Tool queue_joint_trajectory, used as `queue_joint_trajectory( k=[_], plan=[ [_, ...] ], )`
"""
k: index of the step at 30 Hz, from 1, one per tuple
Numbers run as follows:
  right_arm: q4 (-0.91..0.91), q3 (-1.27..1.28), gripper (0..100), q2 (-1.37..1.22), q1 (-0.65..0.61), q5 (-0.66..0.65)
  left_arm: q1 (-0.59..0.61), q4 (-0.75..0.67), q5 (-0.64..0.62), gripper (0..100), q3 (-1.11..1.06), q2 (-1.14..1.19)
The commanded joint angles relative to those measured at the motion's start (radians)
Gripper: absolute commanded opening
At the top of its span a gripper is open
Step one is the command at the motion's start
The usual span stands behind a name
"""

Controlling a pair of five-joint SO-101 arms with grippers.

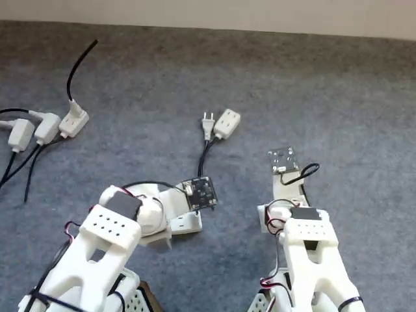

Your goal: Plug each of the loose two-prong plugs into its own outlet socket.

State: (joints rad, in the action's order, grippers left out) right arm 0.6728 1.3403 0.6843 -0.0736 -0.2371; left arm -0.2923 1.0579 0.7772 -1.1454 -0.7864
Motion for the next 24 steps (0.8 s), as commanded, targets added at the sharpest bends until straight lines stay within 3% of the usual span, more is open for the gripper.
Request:
queue_joint_trajectory(
  k=[1, 7, 13, 19, 24],
  plan=[
    [-0.018, -0.002, 31.0, 0.019, -0.005, -0.011, -0.021, -0.133, -0.064, 35, -0.002, 0.045],
    [-0.018, 0.001, 31.0, 0.019, -0.008, -0.011, -0.054, -0.295, -0.077, 35, 0.002, 0.242],
    [-0.018, 0.001, 31.0, 0.019, -0.018, -0.011, -0.131, -0.344, -0.069, 34, 0.007, 0.412],
    [-0.018, 0.001, 31.0, 0.019, -0.018, -0.011, -0.145, -0.327, -0.018, 7, 0.061, 0.426],
    [-0.018, 0.002, 31.0, 0.019, -0.018, -0.011, -0.133, -0.206, 0.029, 6, 0.11, 0.426]
  ],
)
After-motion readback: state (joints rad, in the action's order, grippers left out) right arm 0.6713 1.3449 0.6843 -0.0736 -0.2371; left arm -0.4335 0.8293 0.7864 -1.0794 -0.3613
